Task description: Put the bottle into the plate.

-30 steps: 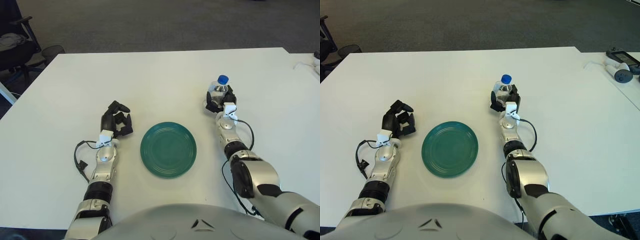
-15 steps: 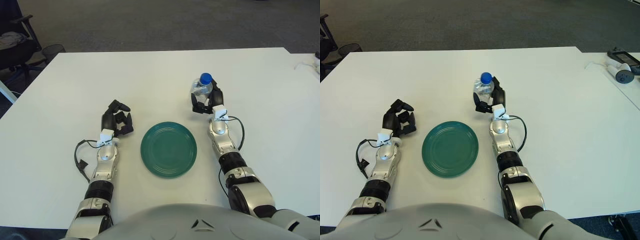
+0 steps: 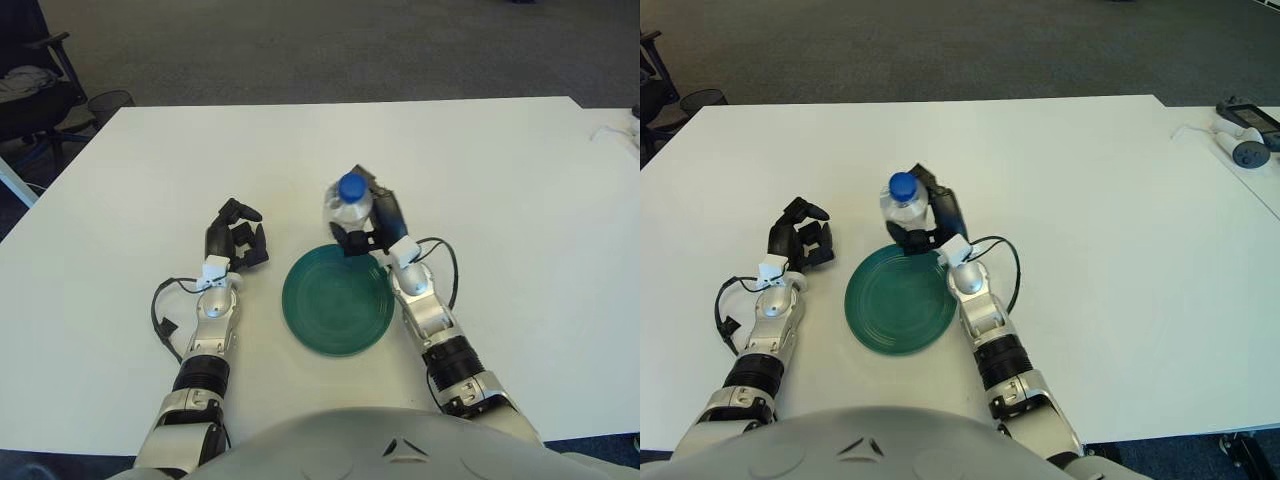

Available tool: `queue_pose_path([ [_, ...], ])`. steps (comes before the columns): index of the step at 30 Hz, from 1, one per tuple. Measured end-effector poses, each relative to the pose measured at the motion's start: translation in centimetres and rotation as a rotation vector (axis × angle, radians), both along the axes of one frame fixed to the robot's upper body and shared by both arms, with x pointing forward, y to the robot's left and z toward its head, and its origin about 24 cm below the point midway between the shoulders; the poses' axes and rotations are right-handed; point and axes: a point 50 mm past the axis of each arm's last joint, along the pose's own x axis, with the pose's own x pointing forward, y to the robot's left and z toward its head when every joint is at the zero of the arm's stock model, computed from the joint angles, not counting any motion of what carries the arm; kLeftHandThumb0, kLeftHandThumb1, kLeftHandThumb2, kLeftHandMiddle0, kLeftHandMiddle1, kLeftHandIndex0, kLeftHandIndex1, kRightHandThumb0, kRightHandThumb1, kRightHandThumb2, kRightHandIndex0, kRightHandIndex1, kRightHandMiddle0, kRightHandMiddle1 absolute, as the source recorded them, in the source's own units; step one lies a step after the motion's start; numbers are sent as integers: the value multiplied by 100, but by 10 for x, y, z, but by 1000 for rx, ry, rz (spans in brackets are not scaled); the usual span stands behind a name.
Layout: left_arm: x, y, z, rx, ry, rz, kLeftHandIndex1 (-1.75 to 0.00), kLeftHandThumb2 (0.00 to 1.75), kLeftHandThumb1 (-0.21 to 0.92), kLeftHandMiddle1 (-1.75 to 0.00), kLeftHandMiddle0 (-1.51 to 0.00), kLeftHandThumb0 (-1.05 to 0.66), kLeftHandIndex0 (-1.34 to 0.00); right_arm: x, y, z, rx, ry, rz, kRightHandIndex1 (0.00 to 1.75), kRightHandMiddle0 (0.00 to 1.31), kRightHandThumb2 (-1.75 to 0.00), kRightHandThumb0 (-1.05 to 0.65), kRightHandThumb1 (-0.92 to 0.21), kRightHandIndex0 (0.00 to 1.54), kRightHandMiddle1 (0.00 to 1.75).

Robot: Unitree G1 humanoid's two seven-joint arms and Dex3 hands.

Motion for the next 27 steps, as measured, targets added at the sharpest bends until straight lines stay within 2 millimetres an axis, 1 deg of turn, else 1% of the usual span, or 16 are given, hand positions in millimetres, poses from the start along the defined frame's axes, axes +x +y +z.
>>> queue_pose_path([
  [6, 3, -1, 1, -2, -15, -8, -175, 133, 30, -175, -112, -48, -62, 2, 11, 3, -55, -25, 40, 175, 95, -101, -25, -51, 129, 175],
  [11, 4, -1, 2, 3, -38, -17, -175, 134, 30, -175, -112, -48, -63, -1, 16, -5, -98, -12, 67, 175, 94, -100, -24, -52, 129, 175],
  [17, 7, 0, 4, 0, -66, -35, -175, 134, 30, -175, -113, -48, -63, -5, 17, -17, -143, 14, 74, 175, 95, -101, -24, -52, 129, 175],
  [24, 8, 1, 5, -3, -80, -42, -175, 132, 31, -175, -113, -48, -61, -6, 17, -19, -168, 0, 60, 175, 96, -101, -28, -52, 129, 175],
  [27, 8, 1, 5, -3, -80, -42, -175, 131, 31, -175, -113, -47, -61, -6, 17, -19, -177, 2, 62, 175, 97, -96, -30, -56, 130, 175],
])
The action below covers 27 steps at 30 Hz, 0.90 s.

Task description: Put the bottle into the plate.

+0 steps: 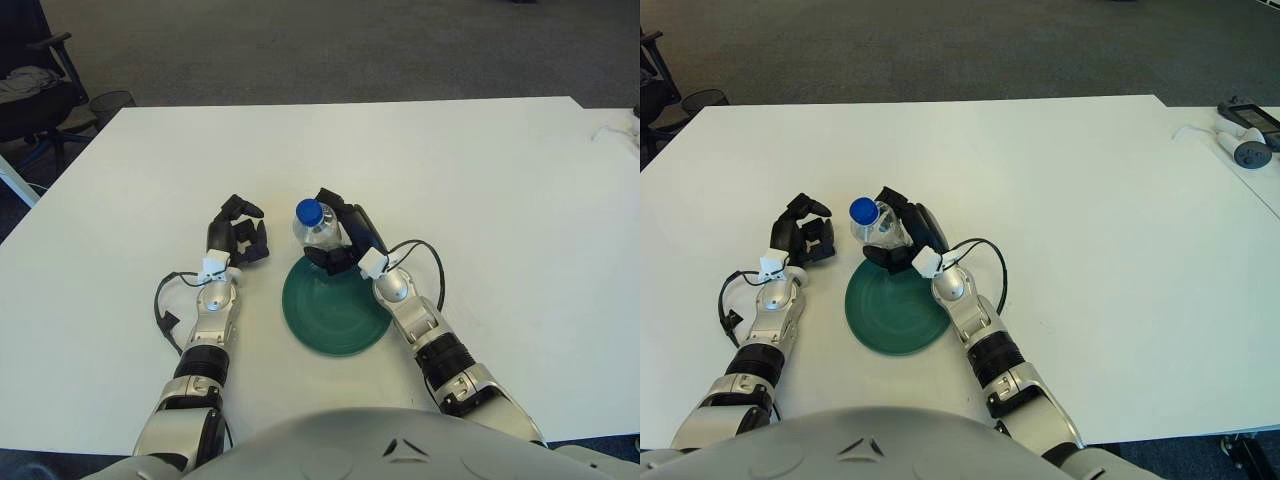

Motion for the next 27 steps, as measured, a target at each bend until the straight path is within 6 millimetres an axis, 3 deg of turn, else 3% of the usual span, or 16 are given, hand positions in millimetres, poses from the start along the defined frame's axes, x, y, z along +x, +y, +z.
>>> queue_pose_path([
  [13, 0, 0, 0, 14, 6, 7, -175, 131, 31, -175, -112, -47, -61, -2, -7, -12, -22, 98, 25, 175, 96, -94, -26, -58, 129, 175],
  [27, 0, 1, -1, 18, 19, 16, -175, 134, 30, -175, -110, -48, -62, -5, -26, 0, -15, 104, 66, 175, 95, -102, -22, -51, 126, 175],
])
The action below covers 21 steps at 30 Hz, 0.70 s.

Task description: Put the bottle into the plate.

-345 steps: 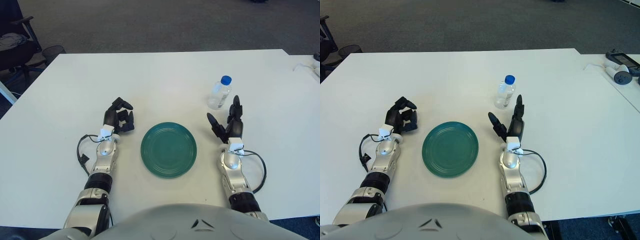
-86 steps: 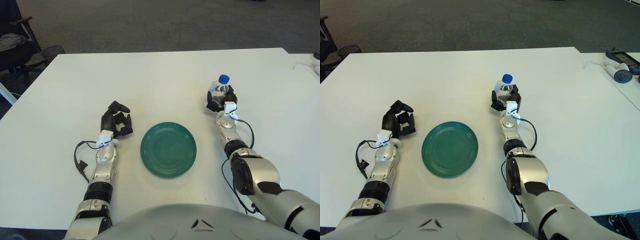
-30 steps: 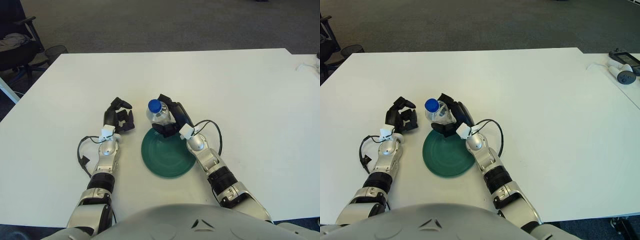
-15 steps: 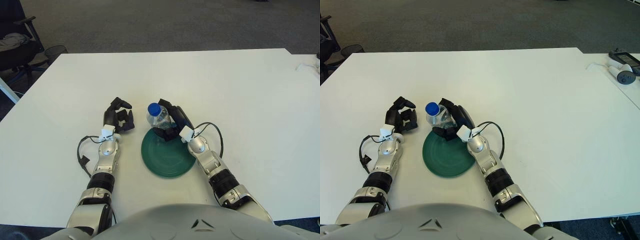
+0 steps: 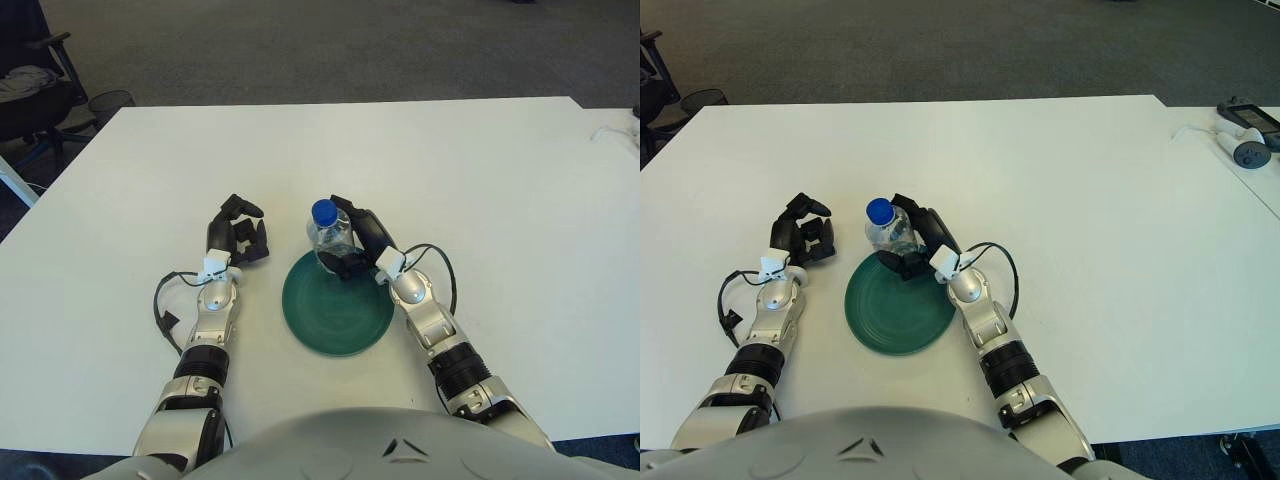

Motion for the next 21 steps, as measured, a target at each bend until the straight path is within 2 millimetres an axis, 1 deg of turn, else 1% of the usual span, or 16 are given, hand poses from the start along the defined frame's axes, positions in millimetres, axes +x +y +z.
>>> queue_pose_path([
  [6, 0, -1, 0, 8, -2, 4, -175, 133, 30, -175, -110, -48, -62, -11, -15, 13, -91, -72, 56, 175, 97, -100, -27, -53, 124, 175],
  [12, -1, -1, -1, 9, 1, 10, -175, 133, 30, -175, -110, -48, -62, -18, -24, 24, -198, -136, 120, 175, 93, -98, -27, -55, 119, 175],
  [17, -1, -2, 0, 5, 0, 9, -175, 134, 30, -175, -111, -48, -62, -29, -26, 27, -313, -239, 172, 175, 88, -102, -20, -50, 115, 175],
  [21, -1, -2, -1, -2, 1, 9, -175, 134, 29, -175, -112, -48, -63, -38, -25, 22, -391, -288, 221, 175, 86, -108, -15, -44, 114, 175],
])
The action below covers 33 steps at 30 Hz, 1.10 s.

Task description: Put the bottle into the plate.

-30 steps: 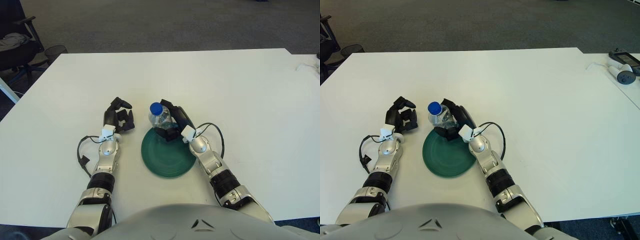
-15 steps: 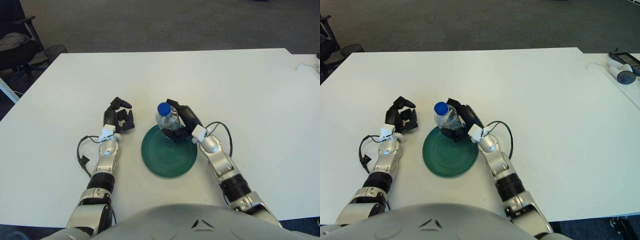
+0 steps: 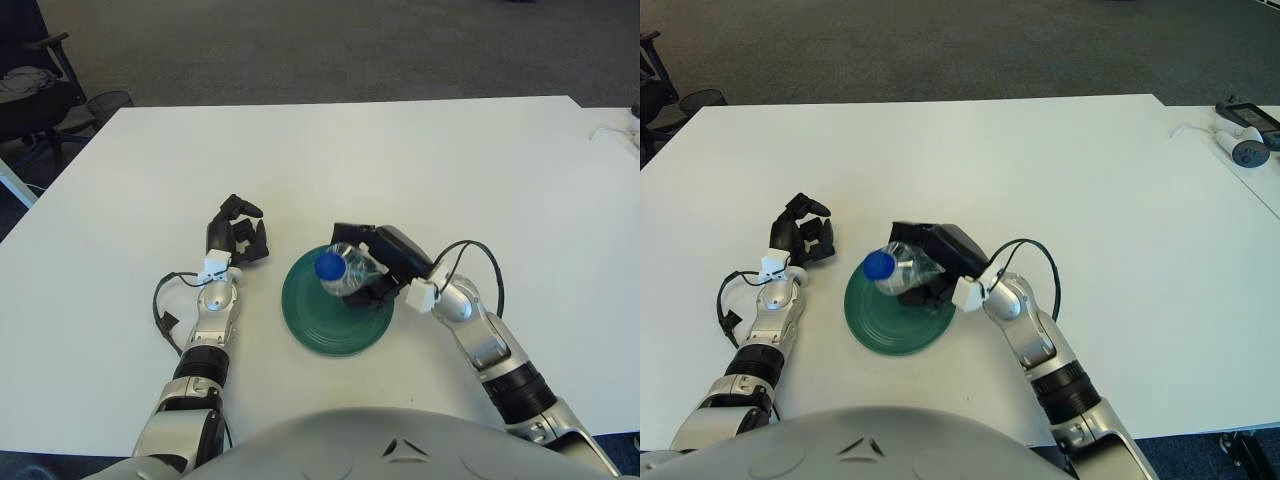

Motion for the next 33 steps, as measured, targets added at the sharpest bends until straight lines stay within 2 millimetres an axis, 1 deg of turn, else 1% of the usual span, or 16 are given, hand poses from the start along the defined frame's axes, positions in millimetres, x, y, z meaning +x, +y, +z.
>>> queue_pose_path([
  [7, 1, -1, -1, -3, -6, -5, -175, 135, 29, -175, -112, -48, -63, -6, -2, 0, -95, -92, 68, 175, 85, -113, -10, -40, 114, 175],
  [10, 2, -1, -1, -3, -8, -8, -175, 135, 29, -175, -112, -48, -63, -7, -2, 1, -139, -159, 99, 175, 86, -119, -9, -36, 114, 175],
  [13, 3, -1, -1, -3, -8, -12, -175, 135, 29, -175, -112, -48, -63, -5, -2, -2, -186, -246, 137, 175, 89, -124, -7, -31, 115, 175],
  [16, 4, -2, -1, -5, -10, -16, -175, 135, 29, -175, -113, -48, -63, -3, -2, -6, -212, -293, 154, 175, 91, -128, -6, -28, 116, 175],
  [20, 4, -2, 0, -5, -12, -16, -175, 135, 28, -175, -112, -48, -63, -6, -1, -9, -211, -320, 170, 175, 93, -131, -6, -25, 118, 175],
  [22, 4, -2, 0, -3, -12, -16, -175, 135, 29, -175, -112, -48, -63, -7, -1, -11, -211, -326, 179, 175, 91, -132, -6, -24, 118, 175],
  [25, 5, -2, 0, 4, -12, -13, -175, 135, 29, -175, -112, -48, -63, -8, -1, -14, -220, -331, 183, 175, 75, -138, -36, -24, 117, 175],
  [28, 5, -2, 0, 7, -11, -12, -175, 135, 29, -175, -112, -48, -63, -8, -1, -17, -218, -331, 177, 175, 71, -143, -46, -22, 116, 175],
  [33, 5, -2, -1, 6, -9, -12, -175, 135, 29, -175, -113, -48, -63, -7, -2, -19, -209, -337, 160, 175, 71, -146, -51, -20, 117, 175],
])
